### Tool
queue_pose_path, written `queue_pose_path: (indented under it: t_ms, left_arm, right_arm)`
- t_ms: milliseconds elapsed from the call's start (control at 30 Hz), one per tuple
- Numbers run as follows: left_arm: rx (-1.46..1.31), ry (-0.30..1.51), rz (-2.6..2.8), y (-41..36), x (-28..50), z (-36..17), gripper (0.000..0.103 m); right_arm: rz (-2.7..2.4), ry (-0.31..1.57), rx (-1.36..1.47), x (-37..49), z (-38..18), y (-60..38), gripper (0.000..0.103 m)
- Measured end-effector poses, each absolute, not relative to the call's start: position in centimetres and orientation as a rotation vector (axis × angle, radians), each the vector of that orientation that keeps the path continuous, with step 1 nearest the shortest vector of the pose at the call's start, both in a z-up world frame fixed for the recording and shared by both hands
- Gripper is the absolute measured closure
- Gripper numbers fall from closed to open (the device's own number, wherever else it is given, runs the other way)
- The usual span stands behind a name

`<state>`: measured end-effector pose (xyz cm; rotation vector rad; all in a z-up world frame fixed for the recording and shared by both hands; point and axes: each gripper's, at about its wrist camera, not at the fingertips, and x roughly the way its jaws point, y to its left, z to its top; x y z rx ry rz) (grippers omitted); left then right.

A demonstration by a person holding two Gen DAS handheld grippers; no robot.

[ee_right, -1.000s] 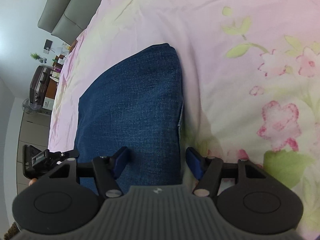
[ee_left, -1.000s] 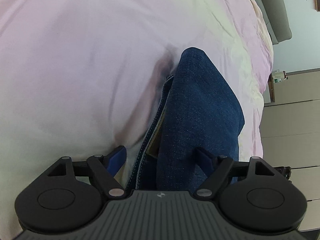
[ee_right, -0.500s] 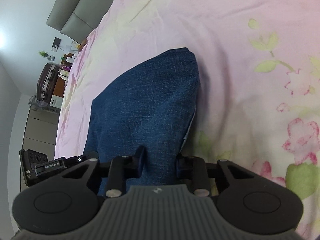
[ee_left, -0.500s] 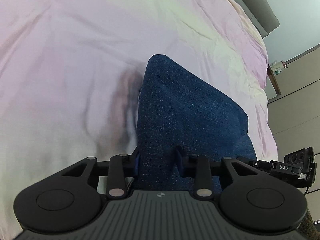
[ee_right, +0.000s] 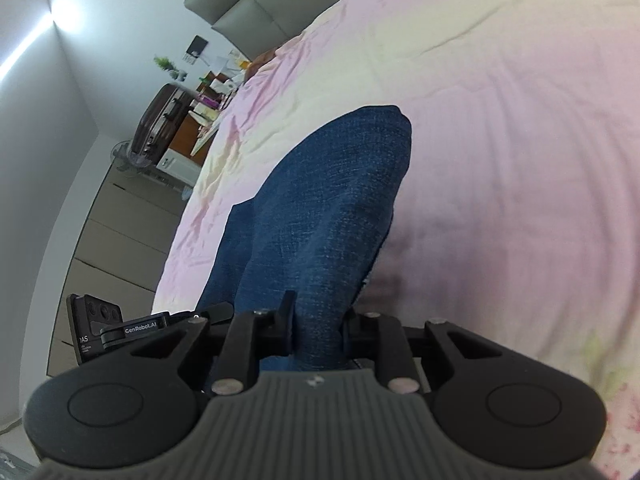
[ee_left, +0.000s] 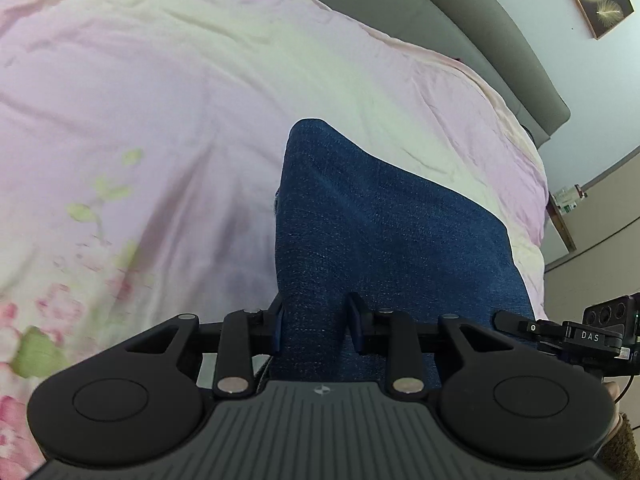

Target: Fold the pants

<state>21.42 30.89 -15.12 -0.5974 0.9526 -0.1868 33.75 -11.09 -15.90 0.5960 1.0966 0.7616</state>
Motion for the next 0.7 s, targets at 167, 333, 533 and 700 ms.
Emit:
queue_pose_path:
  t_ms: [167,333,533,700]
  left_arm:
    - [-0.585,0.96,-0.094,34.5,21.5,-15.9,0.07]
    - [-0.591,0.981,-0.073,35.8,22.3,-19.1,0.07]
    - [-0.623,0.973,-0.094,36.5,22.1,-21.6,0.064]
    - [-0.571,0.906,0.022,34.7,20.6,-21.3,0.055]
  right_arm:
    - [0.842,1.121,0.609,35.5,-17.4,-5.0,0.087]
    - [0.823,1.174,0.598,36.8,-20.3,-2.2,0.087]
    - [0.757,1.238,0.564,38.2,-24.2,-0.6,0.083]
    - [0.675,1.237,0.475,37.7,-25.3,0.7,0.072]
